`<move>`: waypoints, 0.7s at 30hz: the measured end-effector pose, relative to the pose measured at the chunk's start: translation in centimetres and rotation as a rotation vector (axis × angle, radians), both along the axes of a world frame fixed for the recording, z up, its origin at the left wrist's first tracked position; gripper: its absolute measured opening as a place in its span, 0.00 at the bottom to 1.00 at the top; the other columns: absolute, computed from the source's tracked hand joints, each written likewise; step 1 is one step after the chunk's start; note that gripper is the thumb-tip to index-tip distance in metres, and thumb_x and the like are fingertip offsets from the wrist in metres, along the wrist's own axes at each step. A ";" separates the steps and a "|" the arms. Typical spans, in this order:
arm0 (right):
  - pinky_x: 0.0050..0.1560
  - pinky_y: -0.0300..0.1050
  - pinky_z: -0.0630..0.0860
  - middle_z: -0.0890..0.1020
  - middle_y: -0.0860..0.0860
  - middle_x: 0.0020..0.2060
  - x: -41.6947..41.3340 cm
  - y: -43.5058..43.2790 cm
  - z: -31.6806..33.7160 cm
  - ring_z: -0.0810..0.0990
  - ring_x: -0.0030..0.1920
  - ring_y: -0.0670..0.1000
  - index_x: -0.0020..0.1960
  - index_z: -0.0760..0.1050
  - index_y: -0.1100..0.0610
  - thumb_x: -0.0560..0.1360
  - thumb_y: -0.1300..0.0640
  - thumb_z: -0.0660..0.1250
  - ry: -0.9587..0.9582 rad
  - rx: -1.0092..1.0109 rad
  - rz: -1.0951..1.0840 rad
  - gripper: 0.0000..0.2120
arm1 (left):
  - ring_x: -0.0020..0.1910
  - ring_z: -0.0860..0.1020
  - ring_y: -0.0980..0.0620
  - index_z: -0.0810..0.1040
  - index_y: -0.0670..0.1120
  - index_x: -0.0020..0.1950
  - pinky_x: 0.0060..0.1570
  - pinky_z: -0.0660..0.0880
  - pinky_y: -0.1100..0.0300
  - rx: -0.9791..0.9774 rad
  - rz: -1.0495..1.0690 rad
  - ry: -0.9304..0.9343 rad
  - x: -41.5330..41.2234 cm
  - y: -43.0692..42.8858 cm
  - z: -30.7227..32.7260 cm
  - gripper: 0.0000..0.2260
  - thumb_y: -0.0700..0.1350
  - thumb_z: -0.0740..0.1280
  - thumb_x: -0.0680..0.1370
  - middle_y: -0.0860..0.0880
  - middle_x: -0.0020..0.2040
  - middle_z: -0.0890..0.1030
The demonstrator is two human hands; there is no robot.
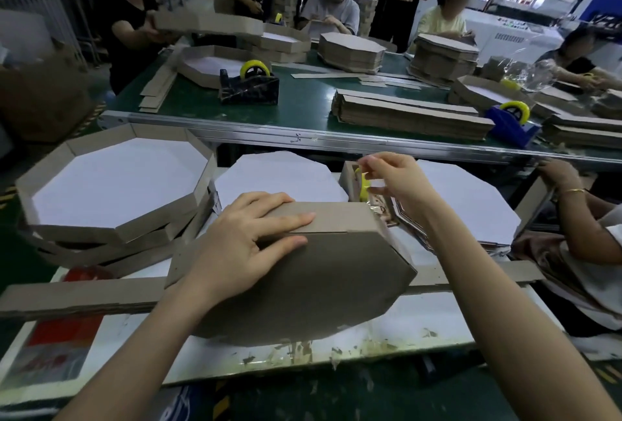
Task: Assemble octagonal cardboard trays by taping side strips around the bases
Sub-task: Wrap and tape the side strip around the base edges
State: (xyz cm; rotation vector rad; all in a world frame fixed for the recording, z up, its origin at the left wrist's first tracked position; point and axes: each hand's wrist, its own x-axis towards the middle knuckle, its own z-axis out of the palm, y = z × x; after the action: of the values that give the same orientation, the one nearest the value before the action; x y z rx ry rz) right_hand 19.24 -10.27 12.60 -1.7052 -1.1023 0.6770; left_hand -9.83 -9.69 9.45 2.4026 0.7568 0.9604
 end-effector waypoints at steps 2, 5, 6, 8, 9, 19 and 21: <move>0.50 0.53 0.83 0.80 0.53 0.43 3.0 1.8 -2.3 0.77 0.46 0.52 0.52 0.82 0.58 0.80 0.59 0.61 -0.028 -0.112 -0.173 0.10 | 0.62 0.72 0.53 0.80 0.60 0.61 0.63 0.71 0.52 -0.022 -0.012 -0.007 0.2 0.2 0.2 0.14 0.56 0.69 0.76 0.55 0.62 0.78; 0.45 0.54 0.80 0.72 0.56 0.41 6.3 3.9 -6.1 0.71 0.42 0.57 0.62 0.74 0.71 0.79 0.63 0.59 -0.035 -0.380 -0.228 0.16 | 0.63 0.73 0.54 0.81 0.60 0.59 0.63 0.71 0.49 -0.069 -0.039 0.028 0.5 1.1 1.0 0.15 0.58 0.68 0.73 0.55 0.61 0.78; 0.43 0.55 0.79 0.70 0.56 0.42 7.0 4.5 -7.2 0.71 0.41 0.57 0.62 0.72 0.73 0.79 0.63 0.59 -0.028 -0.436 -0.229 0.17 | 0.64 0.73 0.55 0.81 0.60 0.59 0.64 0.71 0.49 -0.083 -0.038 0.044 0.6 1.5 1.2 0.15 0.59 0.68 0.73 0.55 0.61 0.79; 0.41 0.53 0.78 0.74 0.59 0.44 7.8 5.6 -9.0 0.75 0.41 0.58 0.64 0.70 0.72 0.81 0.58 0.59 -0.011 -0.518 -0.211 0.19 | 0.65 0.72 0.57 0.81 0.61 0.58 0.64 0.71 0.49 -0.102 -0.020 0.051 0.8 2.0 1.3 0.14 0.60 0.70 0.73 0.56 0.62 0.78; 0.43 0.53 0.78 0.76 0.60 0.47 8.1 6.1 -9.8 0.78 0.43 0.59 0.65 0.69 0.70 0.82 0.56 0.59 -0.028 -0.558 -0.190 0.19 | 0.65 0.72 0.58 0.82 0.62 0.57 0.65 0.71 0.50 -0.109 -0.009 0.040 0.9 2.1 1.3 0.14 0.60 0.70 0.73 0.57 0.62 0.78; 0.57 0.60 0.79 0.78 0.65 0.58 12.4 10.4 -15.6 0.80 0.56 0.63 0.62 0.70 0.67 0.79 0.61 0.66 -0.097 -0.741 -0.127 0.15 | 0.64 0.71 0.64 0.81 0.65 0.55 0.62 0.64 0.75 -0.130 0.041 0.036 1.9 2.8 1.1 0.13 0.55 0.71 0.71 0.64 0.62 0.76; 0.58 0.61 0.78 0.77 0.66 0.58 12.7 11.1 -16.2 0.79 0.58 0.64 0.62 0.68 0.67 0.79 0.61 0.66 -0.121 -0.747 -0.119 0.15 | 0.65 0.71 0.63 0.81 0.64 0.55 0.62 0.66 0.72 -0.135 0.038 0.042 2.1 3.1 1.1 0.13 0.55 0.71 0.71 0.63 0.62 0.76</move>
State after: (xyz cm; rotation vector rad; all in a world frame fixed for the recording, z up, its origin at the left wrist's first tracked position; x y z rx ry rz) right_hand 31.95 0.79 -3.61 -2.4467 -0.8639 0.9974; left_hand -7.73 -6.59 10.55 2.3054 0.8579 0.8477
